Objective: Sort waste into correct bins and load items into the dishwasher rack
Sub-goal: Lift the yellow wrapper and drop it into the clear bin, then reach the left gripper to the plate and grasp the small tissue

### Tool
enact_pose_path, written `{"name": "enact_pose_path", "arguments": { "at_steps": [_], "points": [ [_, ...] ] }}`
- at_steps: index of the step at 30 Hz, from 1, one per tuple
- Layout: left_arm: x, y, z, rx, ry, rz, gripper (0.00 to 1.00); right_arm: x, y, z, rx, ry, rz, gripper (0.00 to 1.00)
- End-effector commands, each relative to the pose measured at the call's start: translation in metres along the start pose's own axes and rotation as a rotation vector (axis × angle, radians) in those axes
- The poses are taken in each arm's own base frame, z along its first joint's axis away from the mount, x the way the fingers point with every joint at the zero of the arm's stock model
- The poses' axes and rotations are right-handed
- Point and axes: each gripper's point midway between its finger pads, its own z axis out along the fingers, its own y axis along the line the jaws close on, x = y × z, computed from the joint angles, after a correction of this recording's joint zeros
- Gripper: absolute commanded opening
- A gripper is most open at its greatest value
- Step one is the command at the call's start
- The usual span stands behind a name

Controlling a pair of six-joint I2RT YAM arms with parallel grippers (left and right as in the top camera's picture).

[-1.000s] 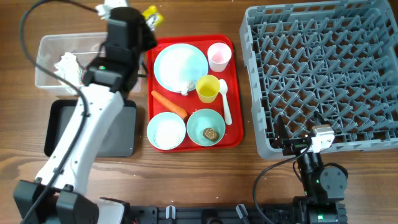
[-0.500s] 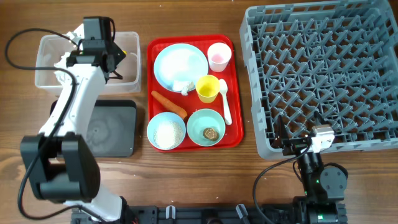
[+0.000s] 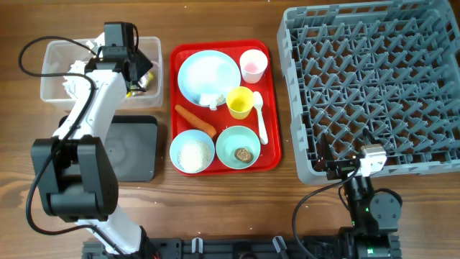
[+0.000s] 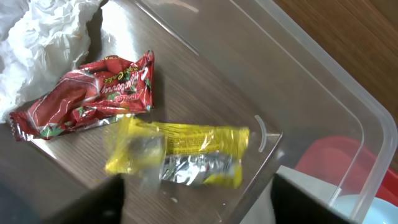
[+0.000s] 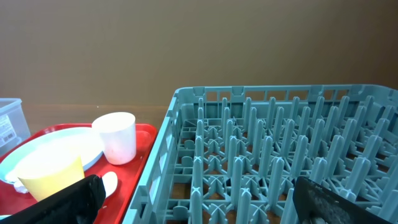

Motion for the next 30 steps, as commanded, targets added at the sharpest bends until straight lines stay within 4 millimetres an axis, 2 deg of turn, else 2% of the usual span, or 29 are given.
{"name": "enact_pose_path", "arguments": {
  "at_steps": [1, 3, 5, 7, 10, 12, 14, 17, 21, 26, 28, 30],
  "points": [
    [-0.001, -0.003, -0.002, 0.016, 0.003, 0.053, 0.89, -0.002, 0.002, 0.000, -0.014, -0.009, -0.010, 1.00],
    [-0.016, -0.010, -0.021, 0.048, -0.038, 0.099, 0.91, -0.002, 0.002, 0.000, -0.014, -0.009, -0.010, 1.00],
    [-0.031, -0.017, -0.052, 0.085, -0.075, 0.093, 0.91, -0.002, 0.002, 0.000, -0.014, -0.009, -0.010, 1.00],
    [-0.036, -0.026, -0.082, 0.142, -0.105, 0.105, 0.89, -0.002, 0.002, 0.000, -0.014, -0.009, -0.010, 1.00],
    [-0.027, -0.054, -0.126, 0.261, -0.131, 0.212, 0.84, -0.002, 0.002, 0.000, -0.014, -0.009, -0.010, 1.00],
    [-0.011, -0.069, -0.143, 0.299, -0.128, 0.279, 0.82, -0.002, 0.002, 0.000, -0.014, -0.009, -0.010, 1.00],
    [0.011, -0.082, -0.151, 0.323, -0.097, 0.329, 0.79, -0.002, 0.002, 0.000, -0.014, -0.009, -0.010, 1.00],
    [0.045, -0.098, -0.151, 0.338, -0.041, 0.403, 0.77, -0.002, 0.002, 0.000, -0.014, -0.009, -0.010, 1.00],
    [0.100, -0.123, -0.144, 0.378, 0.071, 0.508, 0.65, -0.002, 0.002, 0.000, -0.014, -0.009, -0.010, 1.00],
    [0.135, -0.128, -0.114, 0.332, 0.151, 0.568, 0.62, -0.002, 0.002, 0.000, -0.014, -0.009, -0.010, 1.00],
    [0.145, -0.126, -0.099, 0.304, 0.184, 0.580, 0.54, -0.002, 0.002, 0.000, -0.014, -0.009, -0.010, 1.00],
    [0.153, -0.123, -0.084, 0.276, 0.210, 0.589, 0.52, -0.002, 0.002, 0.000, -0.014, -0.009, -0.010, 1.00]
  ]
}}
